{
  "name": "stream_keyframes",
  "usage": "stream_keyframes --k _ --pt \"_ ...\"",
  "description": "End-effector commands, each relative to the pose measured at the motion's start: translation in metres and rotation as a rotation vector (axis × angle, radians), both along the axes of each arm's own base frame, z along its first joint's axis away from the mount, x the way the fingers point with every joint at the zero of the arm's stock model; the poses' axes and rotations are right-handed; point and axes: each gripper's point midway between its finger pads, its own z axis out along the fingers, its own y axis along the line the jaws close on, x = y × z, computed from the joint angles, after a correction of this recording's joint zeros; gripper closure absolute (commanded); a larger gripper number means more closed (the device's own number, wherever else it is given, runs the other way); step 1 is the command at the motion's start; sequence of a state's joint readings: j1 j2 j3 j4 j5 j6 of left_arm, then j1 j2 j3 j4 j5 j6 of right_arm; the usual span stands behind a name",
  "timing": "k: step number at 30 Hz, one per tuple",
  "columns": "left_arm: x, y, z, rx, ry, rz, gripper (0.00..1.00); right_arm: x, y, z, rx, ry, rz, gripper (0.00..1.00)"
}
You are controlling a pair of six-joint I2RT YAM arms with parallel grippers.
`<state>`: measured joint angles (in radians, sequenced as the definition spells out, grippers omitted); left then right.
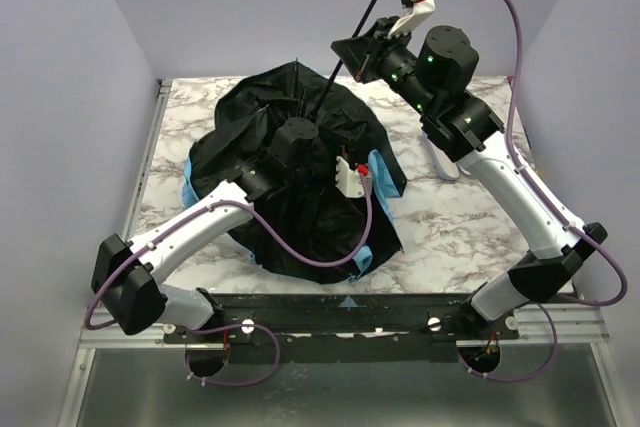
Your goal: Open the umbrella
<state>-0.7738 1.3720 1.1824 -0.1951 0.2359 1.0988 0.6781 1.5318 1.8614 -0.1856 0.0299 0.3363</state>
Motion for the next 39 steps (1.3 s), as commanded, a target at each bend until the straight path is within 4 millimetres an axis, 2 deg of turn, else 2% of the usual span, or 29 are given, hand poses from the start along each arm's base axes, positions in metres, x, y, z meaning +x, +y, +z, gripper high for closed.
stream_keyframes --k 1,2,4,6,8,10,13,15,16,19,21,24,28,30,33,35,39 --pt "-0.059 0.017 -0.074 0.105 0.33 -0.064 0.21 -0.02 -0.018 0.094 0.177 -0.225 -0.016 1.0" --pt "-0.063 0.021 -0.078 0.113 0.338 -0.062 0.17 -0.02 -0.021 0.102 0.189 -0.257 -0.029 1.0" --pt "-0.069 0.025 -0.073 0.089 0.337 -0.06 0.12 -0.02 -0.024 0.106 0.182 -0.284 -0.044 1.0" --pt "-0.077 0.024 -0.049 0.015 0.335 -0.075 0.08 -0.021 -0.021 0.103 0.162 -0.305 -0.031 1.0" --pt "-0.085 0.017 -0.004 -0.128 0.331 -0.09 0.05 -0.023 -0.017 0.094 0.135 -0.321 -0.005 1.0" --pt "-0.094 0.015 0.05 -0.278 0.336 -0.113 0.05 -0.03 -0.006 0.08 0.102 -0.328 0.062 1.0" --pt "-0.104 0.021 0.125 -0.504 0.353 -0.131 0.05 -0.033 0.002 0.059 0.074 -0.313 0.109 1.0" --pt "-0.102 0.03 0.154 -0.605 0.366 -0.104 0.09 -0.036 0.002 0.054 0.072 -0.315 0.119 1.0" --pt "-0.097 0.037 0.162 -0.647 0.38 -0.073 0.11 -0.035 0.002 0.052 0.07 -0.313 0.119 1.0" --pt "-0.08 0.053 0.17 -0.728 0.409 0.014 0.18 -0.037 0.003 0.052 0.074 -0.315 0.128 1.0" --pt "-0.058 0.067 0.167 -0.76 0.411 0.11 0.22 -0.041 0.005 0.055 0.085 -0.324 0.149 1.0" --pt "-0.035 0.078 0.159 -0.762 0.427 0.191 0.3 -0.049 0.007 0.056 0.092 -0.334 0.187 1.0" --pt "-0.027 0.071 0.154 -0.715 0.428 0.162 0.34 -0.051 0.01 0.054 0.091 -0.329 0.21 1.0" --pt "-0.024 0.065 0.153 -0.709 0.449 0.149 0.4 -0.053 0.012 0.054 0.098 -0.325 0.223 1.0" --pt "-0.007 0.065 0.152 -0.729 0.448 0.207 0.54 -0.057 0.015 0.054 0.099 -0.327 0.251 1.0" --pt "0.007 0.069 0.149 -0.723 0.42 0.257 0.59 -0.059 0.014 0.057 0.1 -0.332 0.255 1.0" --pt "0.03 0.073 0.118 -0.637 0.428 0.344 0.67 -0.061 0.01 0.065 0.107 -0.344 0.247 1.0"
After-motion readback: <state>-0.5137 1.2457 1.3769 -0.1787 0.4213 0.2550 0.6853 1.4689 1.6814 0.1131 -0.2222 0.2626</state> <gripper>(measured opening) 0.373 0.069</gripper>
